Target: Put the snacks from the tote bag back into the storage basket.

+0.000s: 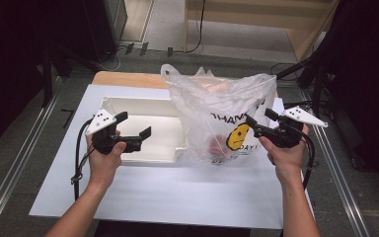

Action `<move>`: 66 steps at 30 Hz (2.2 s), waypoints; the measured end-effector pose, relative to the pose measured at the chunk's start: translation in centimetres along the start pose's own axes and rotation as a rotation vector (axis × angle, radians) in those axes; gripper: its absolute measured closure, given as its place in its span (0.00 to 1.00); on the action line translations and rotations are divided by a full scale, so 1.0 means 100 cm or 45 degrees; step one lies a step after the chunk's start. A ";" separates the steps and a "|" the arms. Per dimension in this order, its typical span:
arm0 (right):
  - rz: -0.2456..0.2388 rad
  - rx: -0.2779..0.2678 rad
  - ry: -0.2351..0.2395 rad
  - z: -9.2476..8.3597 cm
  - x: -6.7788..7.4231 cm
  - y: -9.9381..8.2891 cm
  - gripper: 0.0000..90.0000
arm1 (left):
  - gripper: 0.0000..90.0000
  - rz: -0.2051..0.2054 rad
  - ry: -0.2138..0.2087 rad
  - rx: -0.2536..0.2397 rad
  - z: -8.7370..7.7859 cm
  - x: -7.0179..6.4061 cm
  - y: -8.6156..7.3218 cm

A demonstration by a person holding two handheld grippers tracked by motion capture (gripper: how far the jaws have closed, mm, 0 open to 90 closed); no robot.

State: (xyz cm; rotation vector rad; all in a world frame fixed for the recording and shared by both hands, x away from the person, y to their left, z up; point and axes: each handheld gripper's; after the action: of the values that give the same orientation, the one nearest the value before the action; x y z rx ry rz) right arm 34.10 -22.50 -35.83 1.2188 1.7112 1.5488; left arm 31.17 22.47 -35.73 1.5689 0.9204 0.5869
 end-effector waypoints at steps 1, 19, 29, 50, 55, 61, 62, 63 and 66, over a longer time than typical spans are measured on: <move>-0.010 -0.001 -0.003 0.000 0.002 -0.001 0.37 | 0.03 0.001 -0.002 0.002 0.002 -0.001 0.001; -0.039 0.021 0.041 -0.005 0.022 -0.024 1.00 | 0.07 0.025 -0.112 0.015 0.041 -0.031 0.022; -0.027 0.011 0.049 -0.015 0.026 -0.037 1.00 | 0.07 -0.012 -0.116 0.083 0.078 -0.046 0.023; -0.013 -0.124 -0.011 -0.043 0.033 -0.011 0.44 | 1.00 0.081 -0.328 0.094 0.085 -0.074 0.013; 0.011 -0.181 -0.084 -0.052 0.034 0.006 0.23 | 1.00 0.106 -0.345 0.097 0.082 -0.082 0.005; 0.051 -0.244 -0.159 -0.060 0.034 0.027 0.11 | 1.00 0.127 -0.367 0.107 0.079 -0.087 -0.003; 0.064 -0.248 -0.173 -0.060 0.033 0.029 0.10 | 1.00 0.123 -0.371 0.108 0.079 -0.087 -0.004; 0.077 -0.249 -0.186 -0.059 0.033 0.030 0.09 | 1.00 0.118 -0.375 0.107 0.078 -0.088 -0.006; 0.102 -0.227 -0.227 -0.053 0.029 0.030 0.11 | 1.00 0.106 -0.376 0.110 0.077 -0.088 -0.010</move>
State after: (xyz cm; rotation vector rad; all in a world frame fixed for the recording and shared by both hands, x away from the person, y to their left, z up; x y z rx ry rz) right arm 29.07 -22.81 -31.33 1.3039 1.3960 1.5511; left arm 32.03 10.83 -37.29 1.7235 0.6671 0.3639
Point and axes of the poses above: each handheld gripper's, and its own axes: z roughly forward along the jaws, y roughly out of its top, x roughly to its left, and after that the axes turned 6 degrees about -x, right-handed
